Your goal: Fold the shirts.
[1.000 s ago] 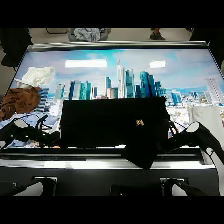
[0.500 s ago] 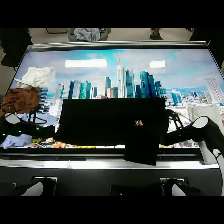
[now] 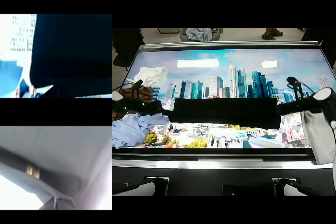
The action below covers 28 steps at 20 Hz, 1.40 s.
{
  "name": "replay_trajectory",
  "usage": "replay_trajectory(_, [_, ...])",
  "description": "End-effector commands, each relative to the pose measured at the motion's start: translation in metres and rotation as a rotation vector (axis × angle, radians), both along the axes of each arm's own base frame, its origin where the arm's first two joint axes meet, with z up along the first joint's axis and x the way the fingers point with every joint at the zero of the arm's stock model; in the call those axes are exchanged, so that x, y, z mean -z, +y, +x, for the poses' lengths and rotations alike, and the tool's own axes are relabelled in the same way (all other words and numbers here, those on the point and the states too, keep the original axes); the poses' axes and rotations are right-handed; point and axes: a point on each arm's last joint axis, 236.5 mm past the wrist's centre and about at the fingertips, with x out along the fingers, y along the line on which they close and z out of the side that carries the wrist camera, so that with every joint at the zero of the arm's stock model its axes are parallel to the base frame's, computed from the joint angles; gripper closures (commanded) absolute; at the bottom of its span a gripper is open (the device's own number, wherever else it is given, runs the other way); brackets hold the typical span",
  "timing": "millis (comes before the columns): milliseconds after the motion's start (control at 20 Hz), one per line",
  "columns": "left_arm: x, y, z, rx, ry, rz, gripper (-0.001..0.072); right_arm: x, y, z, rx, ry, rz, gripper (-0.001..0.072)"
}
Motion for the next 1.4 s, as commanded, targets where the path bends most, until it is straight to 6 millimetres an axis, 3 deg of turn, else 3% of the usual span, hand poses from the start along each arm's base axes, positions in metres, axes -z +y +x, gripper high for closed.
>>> replay_trajectory(0, [0.006, -0.005, 0.054, -0.024, -0.001, -0.049, 0.0681, 0.000, -0.002, 0.069, 0.060, -0.059, 0.059, 0.0681])
replay_trajectory(200, [0.043, -0.013, 0.084, -0.047, 0.063, -0.073, 0.0679, 0.044, 0.012, 0.098, 0.081, -0.036, 0.050, 0.0680])
replay_trajectory(350, [0.072, -0.013, 0.080, -0.059, 0.135, -0.088, 0.0678, 0.071, 0.011, 0.094, 0.093, 0.029, 0.054, 0.0679])
replay_trajectory(450, [0.082, -0.015, 0.074, -0.050, 0.171, -0.096, 0.0674, 0.074, 0.009, 0.091, 0.081, 0.041, 0.038, 0.0677])
replay_trajectory(500, [0.081, -0.014, 0.075, -0.052, 0.168, -0.096, 0.0570, 0.070, 0.007, 0.091, 0.080, 0.034, 0.035, 0.0664])
replay_trajectory(550, [0.075, -0.012, 0.077, -0.053, 0.158, -0.095, 0.0265, 0.062, 0.003, 0.089, 0.082, 0.025, 0.036, 0.0470])
replay_trajectory(600, [0.064, -0.009, 0.078, -0.045, 0.151, -0.096, 0.0066, 0.049, -0.005, 0.085, 0.067, 0.009, 0.030, 0.0155])
replay_trajectory(650, [0.051, -0.006, 0.079, -0.036, 0.141, -0.098, 0.0070, 0.038, -0.020, 0.078, 0.038, -0.006, 0.012, 0.0067])
replay_trajectory(800, [-0.006, -0.003, 0.085, -0.011, 0.027, -0.074, 0.0071, 0.039, -0.091, 0.036, 0.097, 0.108, -0.041, 0.0017])
replay_trajectory(900, [-0.048, -0.005, 0.086, -0.010, -0.069, -0.053, 0.0072, 0.052, -0.114, 0.001, 0.128, 0.237, 0.016, -0.0002])
replay_trajectory(1000, [-0.084, -0.012, 0.081, 0.004, -0.144, -0.038, 0.0072, 0.067, -0.114, -0.016, 0.144, 0.311, 0.086, -0.0005])
replay_trajectory(1100, [-0.115, -0.024, 0.074, 0.029, -0.208, -0.027, 0.0072, 0.084, -0.099, -0.018, 0.143, 0.336, 0.153, -0.0008])
replay_trajectory(1350, [-0.160, -0.067, 0.055, 0.119, -0.304, -0.022, 0.0072, 0.096, -0.066, 0.019, 0.245, 0.293, 0.413, -0.0008])
